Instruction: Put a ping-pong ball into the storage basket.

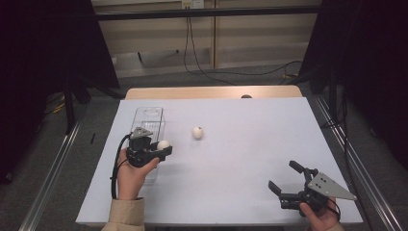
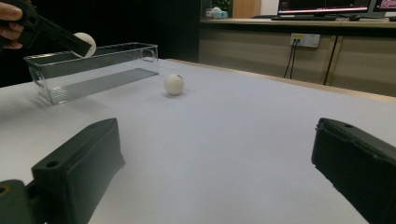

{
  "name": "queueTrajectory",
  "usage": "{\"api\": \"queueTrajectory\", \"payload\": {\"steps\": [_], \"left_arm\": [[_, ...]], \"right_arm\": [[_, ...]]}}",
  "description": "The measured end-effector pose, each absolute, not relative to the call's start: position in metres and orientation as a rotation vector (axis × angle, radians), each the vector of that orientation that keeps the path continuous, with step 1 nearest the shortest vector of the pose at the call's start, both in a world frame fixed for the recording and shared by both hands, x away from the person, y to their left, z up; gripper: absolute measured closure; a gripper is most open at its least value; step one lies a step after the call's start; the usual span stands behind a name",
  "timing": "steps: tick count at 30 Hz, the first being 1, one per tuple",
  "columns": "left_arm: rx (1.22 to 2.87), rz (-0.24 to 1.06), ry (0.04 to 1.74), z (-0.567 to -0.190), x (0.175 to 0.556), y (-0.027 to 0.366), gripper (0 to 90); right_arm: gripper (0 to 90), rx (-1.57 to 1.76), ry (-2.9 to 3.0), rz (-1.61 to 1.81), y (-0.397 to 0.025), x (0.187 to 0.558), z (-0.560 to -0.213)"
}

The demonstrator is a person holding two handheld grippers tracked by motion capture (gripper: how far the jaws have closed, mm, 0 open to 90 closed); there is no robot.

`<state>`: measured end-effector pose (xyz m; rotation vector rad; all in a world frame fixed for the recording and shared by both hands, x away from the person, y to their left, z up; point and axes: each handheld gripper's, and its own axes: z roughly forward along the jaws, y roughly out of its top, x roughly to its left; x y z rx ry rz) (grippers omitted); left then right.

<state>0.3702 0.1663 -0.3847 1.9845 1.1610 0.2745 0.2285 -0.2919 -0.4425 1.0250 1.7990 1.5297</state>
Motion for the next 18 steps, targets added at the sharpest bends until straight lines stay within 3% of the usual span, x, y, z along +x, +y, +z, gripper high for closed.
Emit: {"api": "queueTrajectory", "payload": {"steps": [18], "left_arm": [[1.966,0.285,1.182,-0.382,0.370,0.177,51.1]], "right_arm": [[1.1,1.024,1.796,1.527,-0.292,0.228,-0.442]]}}
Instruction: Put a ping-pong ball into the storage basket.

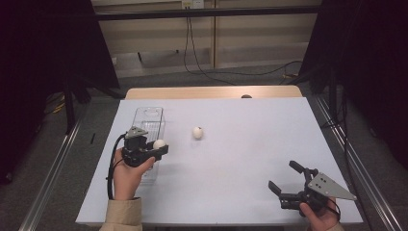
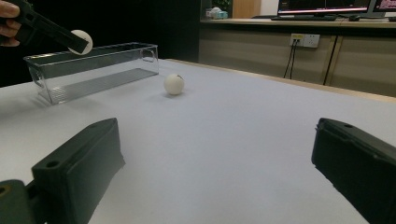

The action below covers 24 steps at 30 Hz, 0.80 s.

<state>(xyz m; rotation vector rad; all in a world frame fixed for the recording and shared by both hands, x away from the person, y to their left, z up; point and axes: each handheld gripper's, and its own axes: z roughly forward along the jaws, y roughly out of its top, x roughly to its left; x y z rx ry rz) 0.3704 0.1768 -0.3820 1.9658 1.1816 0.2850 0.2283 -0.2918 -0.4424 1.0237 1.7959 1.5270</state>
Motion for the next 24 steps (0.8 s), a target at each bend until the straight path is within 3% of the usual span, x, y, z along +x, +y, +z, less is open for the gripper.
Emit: {"api": "queueTrajectory", "payload": {"steps": [24], "left_arm": [[1.947,0.310,1.207,-0.379,0.370,0.187,51.1]], "right_arm": [[1.0,1.025,1.794,1.527,-0.292,0.228,-0.443]]}}
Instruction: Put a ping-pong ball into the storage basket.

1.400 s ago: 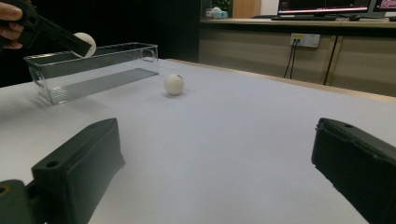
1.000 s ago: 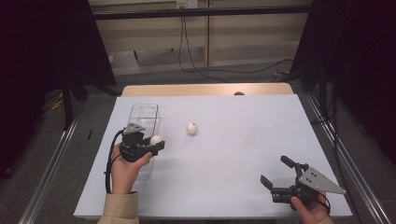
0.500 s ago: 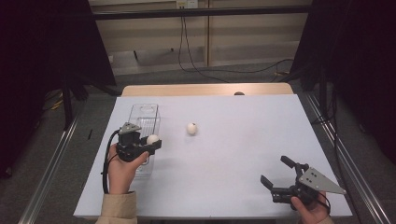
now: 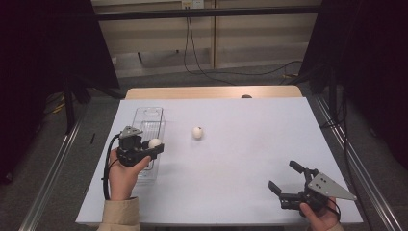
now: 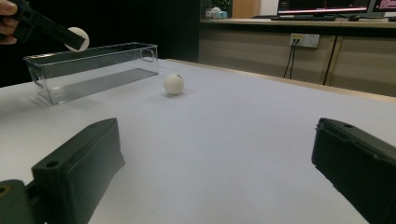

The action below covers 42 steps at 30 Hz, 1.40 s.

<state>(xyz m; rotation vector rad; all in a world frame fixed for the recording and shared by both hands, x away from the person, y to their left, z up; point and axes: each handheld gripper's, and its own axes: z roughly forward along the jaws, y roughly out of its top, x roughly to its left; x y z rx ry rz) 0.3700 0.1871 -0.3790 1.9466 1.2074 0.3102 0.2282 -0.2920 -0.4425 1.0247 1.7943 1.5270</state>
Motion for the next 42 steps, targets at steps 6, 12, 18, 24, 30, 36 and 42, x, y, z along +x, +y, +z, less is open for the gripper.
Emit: {"api": "queueTrajectory", "payload": {"steps": [6,12,18,24,30,36,42], "left_arm": [[1.944,0.314,1.215,-0.379,0.370,0.189,51.1],[1.936,0.322,1.219,-0.377,0.370,0.192,51.1],[1.935,0.329,1.225,-0.377,0.370,0.194,51.1],[1.932,0.335,1.228,-0.376,0.369,0.197,51.1],[1.927,0.342,1.235,-0.375,0.369,0.200,51.1],[1.921,0.348,1.244,-0.375,0.369,0.203,51.1],[1.919,0.355,1.248,-0.375,0.369,0.205,51.1]], "right_arm": [[1.0,1.024,1.795,1.526,-0.292,0.228,-0.443],[1.0,1.024,1.795,1.527,-0.292,0.228,-0.443],[1.0,1.022,1.796,1.526,-0.292,0.228,-0.443],[1.0,1.024,1.796,1.528,-0.292,0.228,-0.443],[1.0,1.024,1.796,1.528,-0.292,0.228,-0.443],[1.0,1.022,1.798,1.526,-0.292,0.228,-0.443],[1.0,1.025,1.795,1.529,-0.292,0.228,-0.442]]}}
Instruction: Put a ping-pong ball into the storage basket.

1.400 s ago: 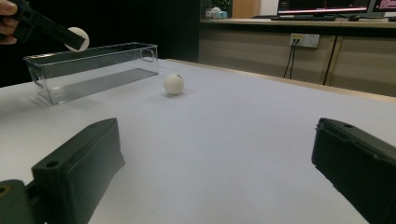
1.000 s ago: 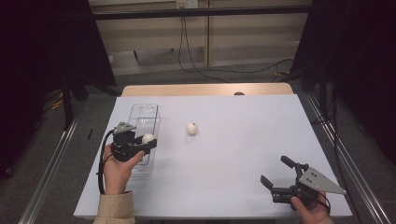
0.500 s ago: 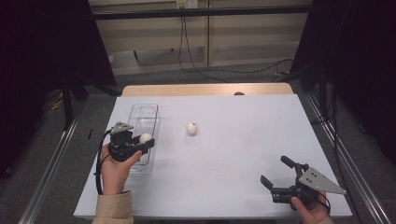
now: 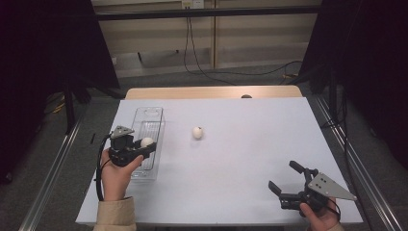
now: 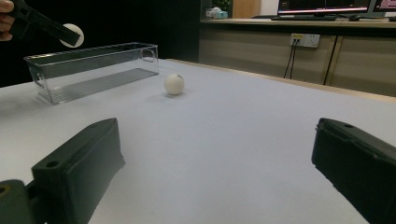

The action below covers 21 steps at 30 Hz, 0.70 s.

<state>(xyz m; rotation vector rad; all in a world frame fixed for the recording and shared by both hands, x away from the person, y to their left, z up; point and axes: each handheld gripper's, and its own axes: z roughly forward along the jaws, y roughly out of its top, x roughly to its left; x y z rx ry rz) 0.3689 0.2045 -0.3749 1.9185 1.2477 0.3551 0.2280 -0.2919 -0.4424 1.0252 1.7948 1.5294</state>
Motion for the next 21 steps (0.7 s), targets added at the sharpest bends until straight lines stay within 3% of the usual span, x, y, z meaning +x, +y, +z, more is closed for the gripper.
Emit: {"api": "queueTrajectory", "payload": {"steps": [21], "left_arm": [[1.914,0.382,1.273,-0.3774,0.3693,0.2123,51.1]], "right_arm": [[1.0,1.026,1.793,1.528,-0.2923,0.2279,-0.4423]]}}
